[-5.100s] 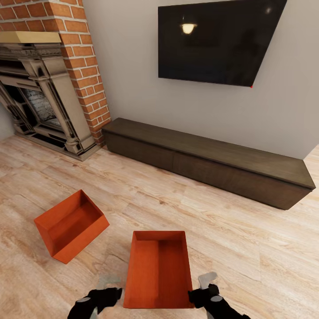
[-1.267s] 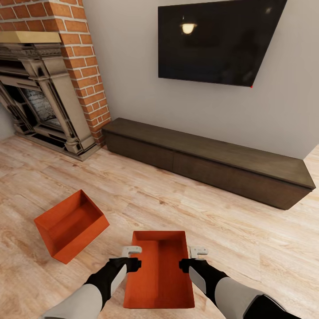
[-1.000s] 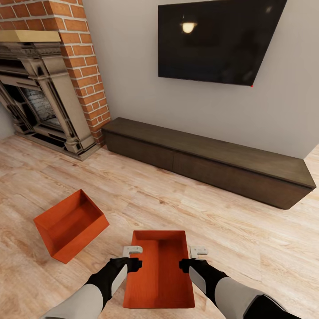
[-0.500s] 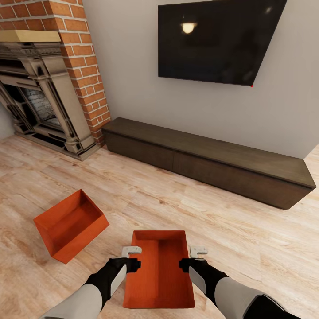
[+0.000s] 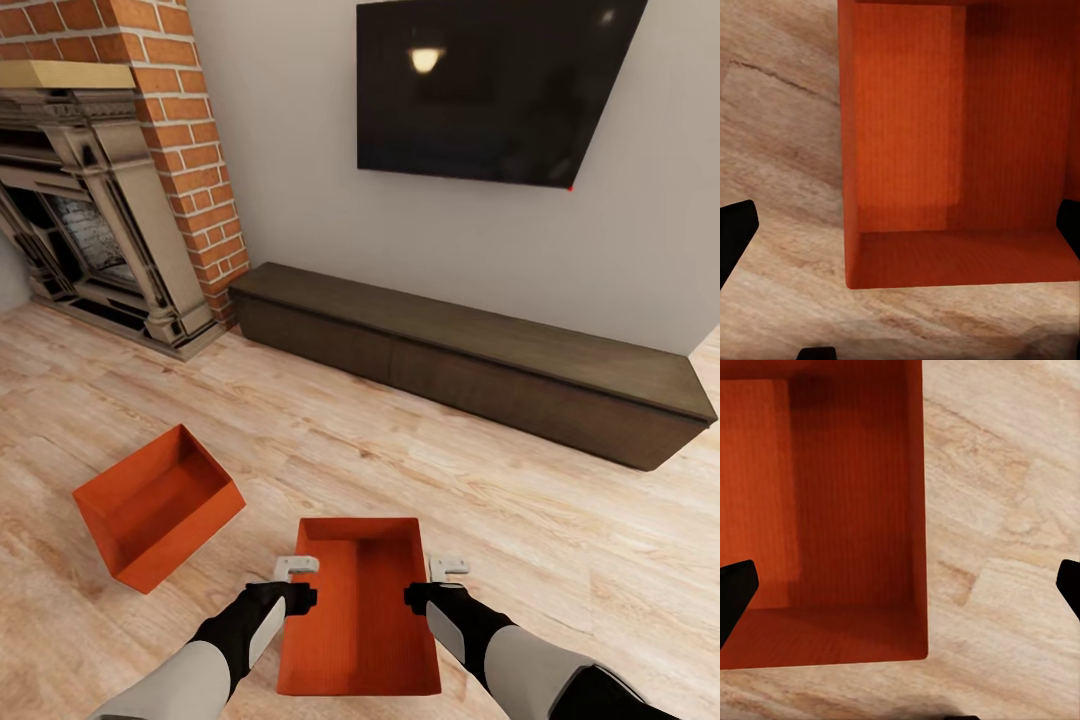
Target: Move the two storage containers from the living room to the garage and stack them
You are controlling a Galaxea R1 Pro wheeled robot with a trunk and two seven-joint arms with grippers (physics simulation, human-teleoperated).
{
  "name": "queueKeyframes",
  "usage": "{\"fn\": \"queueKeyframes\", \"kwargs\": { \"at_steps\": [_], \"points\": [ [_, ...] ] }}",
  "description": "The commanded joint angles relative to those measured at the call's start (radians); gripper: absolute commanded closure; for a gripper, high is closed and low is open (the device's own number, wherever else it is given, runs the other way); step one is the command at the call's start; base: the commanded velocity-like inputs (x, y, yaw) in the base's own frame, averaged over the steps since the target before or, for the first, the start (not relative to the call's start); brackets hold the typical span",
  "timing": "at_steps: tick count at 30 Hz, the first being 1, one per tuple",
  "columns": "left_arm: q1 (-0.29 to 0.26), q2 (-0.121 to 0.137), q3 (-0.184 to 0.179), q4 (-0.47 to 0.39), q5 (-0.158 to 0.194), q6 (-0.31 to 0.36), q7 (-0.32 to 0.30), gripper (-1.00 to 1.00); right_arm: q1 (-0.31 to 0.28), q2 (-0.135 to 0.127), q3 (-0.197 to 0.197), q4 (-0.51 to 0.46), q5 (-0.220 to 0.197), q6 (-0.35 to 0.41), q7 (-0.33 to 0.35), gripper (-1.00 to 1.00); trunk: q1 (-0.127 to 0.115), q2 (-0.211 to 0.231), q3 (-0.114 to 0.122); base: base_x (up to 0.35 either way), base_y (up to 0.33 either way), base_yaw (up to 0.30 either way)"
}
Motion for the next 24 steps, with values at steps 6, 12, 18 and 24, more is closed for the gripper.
{"fn": "queueKeyframes", "kwargs": {
  "at_steps": [6, 12, 18, 24],
  "points": [
    [0.000, 0.000, -0.004, 0.002, 0.009, 0.008, 0.005, -1.00, 0.000, 0.000, 0.010, 0.008, -0.005, 0.008, -0.010, -1.00, 0.023, -0.043, -0.020, 0.000, 0.000, 0.000],
    [0.000, 0.000, -0.003, 0.002, 0.008, 0.010, 0.004, -1.00, 0.000, -0.002, 0.015, 0.048, -0.005, 0.025, -0.015, -1.00, 0.046, -0.085, -0.038, 0.000, 0.000, 0.000],
    [0.000, 0.000, -0.002, 0.003, 0.008, 0.012, 0.004, -1.00, 0.000, -0.003, 0.016, 0.058, -0.005, 0.099, -0.017, -1.00, 0.069, -0.127, -0.057, 0.000, 0.000, 0.000],
    [0.000, 0.000, -0.003, 0.003, 0.008, 0.012, 0.003, -1.00, 0.000, -0.006, 0.015, 0.059, -0.005, 0.100, -0.017, -1.00, 0.092, -0.169, -0.076, 0.000, 0.000, 0.000]
  ]
}}
